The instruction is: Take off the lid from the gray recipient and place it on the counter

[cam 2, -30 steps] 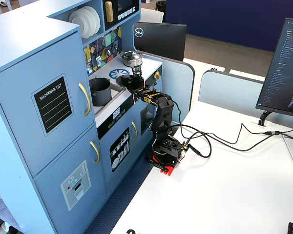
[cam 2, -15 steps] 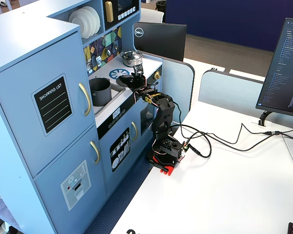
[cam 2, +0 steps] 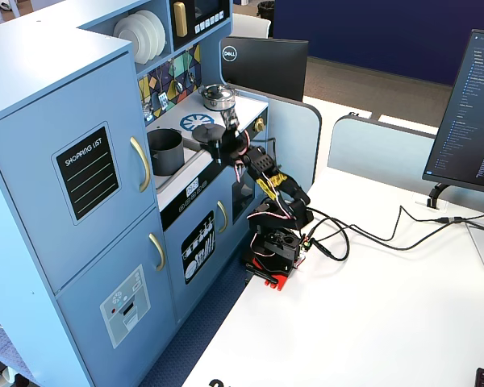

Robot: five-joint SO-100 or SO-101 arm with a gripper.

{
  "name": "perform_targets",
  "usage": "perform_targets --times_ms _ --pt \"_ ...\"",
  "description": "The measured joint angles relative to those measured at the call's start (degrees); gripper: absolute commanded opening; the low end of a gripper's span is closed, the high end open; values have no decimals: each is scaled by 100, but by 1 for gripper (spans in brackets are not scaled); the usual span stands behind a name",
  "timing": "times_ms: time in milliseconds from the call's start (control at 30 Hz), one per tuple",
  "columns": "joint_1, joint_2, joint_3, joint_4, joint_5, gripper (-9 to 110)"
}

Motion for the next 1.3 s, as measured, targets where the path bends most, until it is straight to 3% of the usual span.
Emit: perform_targets --times_ms 233,600,833,1300 --pt "-791 1274 1274 1960 -299 0" --pt "-984 2074 3981 2452 -958 0" --pt "-1063 2276 4087 3885 -650 2" --pt "-958 2312 3973 3920 -114 7"
